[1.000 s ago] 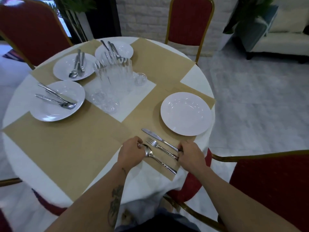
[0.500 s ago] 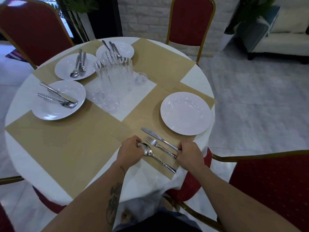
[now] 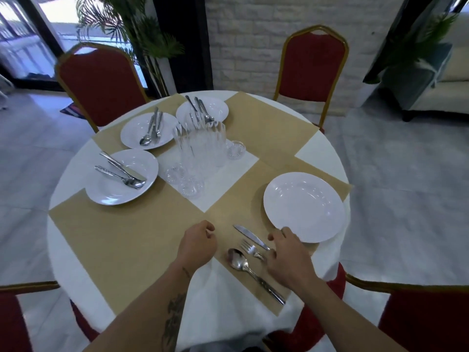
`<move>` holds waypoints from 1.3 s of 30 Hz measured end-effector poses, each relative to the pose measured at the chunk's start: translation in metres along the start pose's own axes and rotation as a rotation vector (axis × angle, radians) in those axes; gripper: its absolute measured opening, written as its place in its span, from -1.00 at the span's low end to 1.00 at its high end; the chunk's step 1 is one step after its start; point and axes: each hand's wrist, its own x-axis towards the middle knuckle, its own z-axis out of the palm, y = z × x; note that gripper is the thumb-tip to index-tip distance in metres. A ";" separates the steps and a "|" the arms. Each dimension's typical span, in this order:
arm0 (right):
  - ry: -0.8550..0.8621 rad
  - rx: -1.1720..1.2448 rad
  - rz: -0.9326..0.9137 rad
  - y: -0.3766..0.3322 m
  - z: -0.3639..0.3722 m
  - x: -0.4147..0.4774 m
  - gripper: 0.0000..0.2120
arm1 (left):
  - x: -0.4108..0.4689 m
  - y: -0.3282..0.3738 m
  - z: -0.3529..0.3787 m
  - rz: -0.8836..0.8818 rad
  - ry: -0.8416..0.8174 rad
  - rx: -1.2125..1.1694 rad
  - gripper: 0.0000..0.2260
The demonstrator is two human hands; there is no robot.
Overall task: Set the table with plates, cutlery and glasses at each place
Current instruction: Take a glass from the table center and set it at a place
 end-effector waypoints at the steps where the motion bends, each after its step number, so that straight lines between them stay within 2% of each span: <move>1: -0.006 0.024 -0.033 -0.006 -0.003 0.010 -0.75 | 0.005 0.001 -0.005 -0.010 0.029 -0.003 -0.75; 6: -0.077 0.151 -0.092 -0.041 -0.014 0.074 -0.68 | 0.040 -0.003 -0.028 -0.088 0.182 -0.056 -0.76; 11: -0.155 0.258 -0.061 -0.086 -0.015 0.139 -0.57 | 0.083 -0.010 -0.040 -0.153 0.254 -0.092 -0.55; 13: -0.180 0.291 -0.009 -0.106 -0.008 0.165 -0.47 | 0.098 -0.012 -0.041 -0.156 0.262 -0.109 -0.47; 18: -0.152 0.563 0.240 -0.151 0.010 0.215 -0.26 | 0.122 -0.021 -0.036 -0.089 0.235 -0.019 -0.35; 21: -0.114 0.659 0.349 -0.166 0.026 0.236 -0.21 | 0.131 -0.034 -0.028 -0.052 0.186 0.075 -0.44; 28: 0.066 0.688 0.483 -0.191 0.050 0.259 -0.26 | 0.142 -0.054 -0.024 0.073 0.240 0.184 -0.79; 33: 0.148 0.522 0.469 -0.199 0.053 0.257 -0.32 | 0.144 -0.062 -0.029 0.153 0.216 0.192 -0.89; 39: 0.205 0.443 0.346 -0.192 0.043 0.233 -0.40 | 0.118 -0.069 -0.032 0.290 0.177 0.117 -0.89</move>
